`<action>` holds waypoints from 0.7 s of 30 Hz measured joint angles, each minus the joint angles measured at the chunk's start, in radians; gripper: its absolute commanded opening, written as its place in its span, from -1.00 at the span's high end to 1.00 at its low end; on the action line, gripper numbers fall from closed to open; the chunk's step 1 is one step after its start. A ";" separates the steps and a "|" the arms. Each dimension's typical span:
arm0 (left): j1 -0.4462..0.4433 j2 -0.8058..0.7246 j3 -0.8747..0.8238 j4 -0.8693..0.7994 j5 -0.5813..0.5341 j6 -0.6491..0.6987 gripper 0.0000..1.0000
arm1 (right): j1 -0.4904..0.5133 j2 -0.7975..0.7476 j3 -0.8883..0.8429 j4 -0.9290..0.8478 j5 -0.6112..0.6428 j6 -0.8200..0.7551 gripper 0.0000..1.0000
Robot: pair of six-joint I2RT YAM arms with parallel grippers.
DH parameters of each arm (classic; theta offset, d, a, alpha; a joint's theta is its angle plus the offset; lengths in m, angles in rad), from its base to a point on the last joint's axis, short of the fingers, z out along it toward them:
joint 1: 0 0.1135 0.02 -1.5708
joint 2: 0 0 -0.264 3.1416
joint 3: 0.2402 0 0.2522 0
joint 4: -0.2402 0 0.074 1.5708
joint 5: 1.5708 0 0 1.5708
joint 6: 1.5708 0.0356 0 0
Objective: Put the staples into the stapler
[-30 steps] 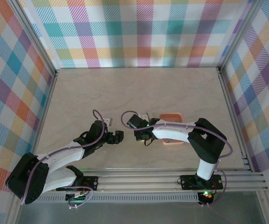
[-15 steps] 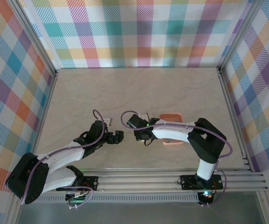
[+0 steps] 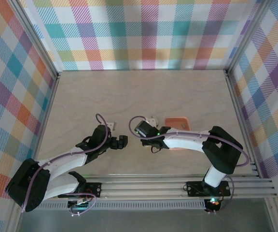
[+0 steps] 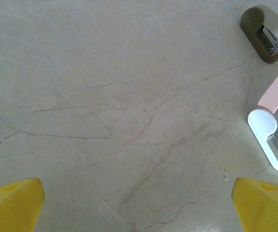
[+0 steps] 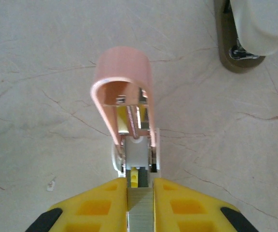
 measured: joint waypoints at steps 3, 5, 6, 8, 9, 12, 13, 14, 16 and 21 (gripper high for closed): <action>-0.005 0.000 -0.004 0.000 0.000 0.000 -0.99 | 0.019 0.012 0.002 0.013 0.012 0.000 0.64; -0.005 0.000 -0.004 0.000 0.000 0.000 -0.99 | 0.029 0.025 0.006 0.013 0.021 0.000 0.64; -0.005 0.000 -0.004 0.000 0.000 0.000 -0.99 | 0.032 0.031 0.006 0.013 0.025 0.000 0.64; -0.005 -0.002 -0.005 0.000 0.000 0.000 -0.99 | 0.035 0.040 0.006 0.013 0.034 0.001 0.64; -0.005 -0.002 -0.005 0.000 0.000 0.000 -0.99 | 0.035 0.043 0.006 0.012 0.037 0.001 0.64; -0.005 -0.005 -0.008 0.000 0.000 0.000 -0.99 | 0.035 0.045 0.006 0.008 0.048 0.004 0.64; -0.005 -0.006 -0.009 0.000 0.000 0.000 -0.99 | 0.035 0.045 0.006 0.006 0.050 0.005 0.64; -0.005 -0.006 -0.009 0.000 0.000 0.000 -0.99 | 0.035 0.045 0.006 0.004 0.056 0.005 0.64; -0.005 -0.006 -0.010 0.000 0.000 0.000 -0.99 | 0.035 0.045 0.007 0.003 0.063 0.005 0.64; -0.005 -0.006 -0.010 0.000 0.000 0.000 -0.99 | 0.035 0.045 0.007 0.004 0.076 0.004 0.63</action>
